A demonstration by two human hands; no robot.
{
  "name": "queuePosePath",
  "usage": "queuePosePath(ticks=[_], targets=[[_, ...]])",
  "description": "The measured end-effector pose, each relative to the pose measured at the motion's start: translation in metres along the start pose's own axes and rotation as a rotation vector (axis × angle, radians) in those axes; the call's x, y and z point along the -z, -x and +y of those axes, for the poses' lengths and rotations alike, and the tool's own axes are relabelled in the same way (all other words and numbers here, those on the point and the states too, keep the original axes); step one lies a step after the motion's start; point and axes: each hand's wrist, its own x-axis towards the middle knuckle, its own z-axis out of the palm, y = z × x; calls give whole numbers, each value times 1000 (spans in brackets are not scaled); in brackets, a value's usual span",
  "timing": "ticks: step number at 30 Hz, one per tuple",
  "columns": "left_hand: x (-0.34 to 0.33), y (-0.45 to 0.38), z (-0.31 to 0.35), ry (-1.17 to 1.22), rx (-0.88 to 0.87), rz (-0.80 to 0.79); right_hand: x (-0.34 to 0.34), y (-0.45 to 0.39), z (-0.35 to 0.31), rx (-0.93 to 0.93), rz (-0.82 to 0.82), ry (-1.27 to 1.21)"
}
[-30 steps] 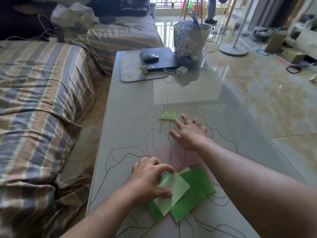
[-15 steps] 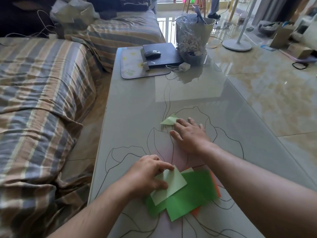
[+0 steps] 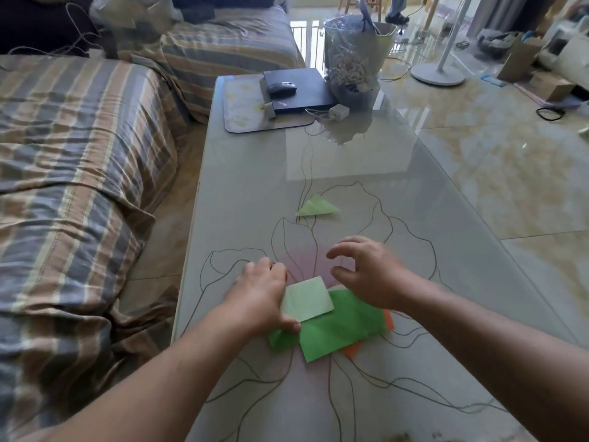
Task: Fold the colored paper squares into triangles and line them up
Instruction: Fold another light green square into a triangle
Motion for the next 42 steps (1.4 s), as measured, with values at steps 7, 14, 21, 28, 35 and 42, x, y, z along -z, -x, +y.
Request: queuePosePath(ticks=[7,14,21,28,35,42], targets=[[2,9,4,194,18,7,-14,33,-12,-36,-157,121],[7,19,4,348,12,61,-16,51,-27,-27,-80,42],[29,35,-3,1111,-13,7,-13,51,-29,-133,39,-562],[27,37,1,1589,144,-38,-4,56,-25,-178,-82,-1050],[20,15,-15,1198,140,38,-4,-10,-10,-220,107,-631],[13,-15,-20,1039,86,108,-5,-132,21,-411,242,-113]])
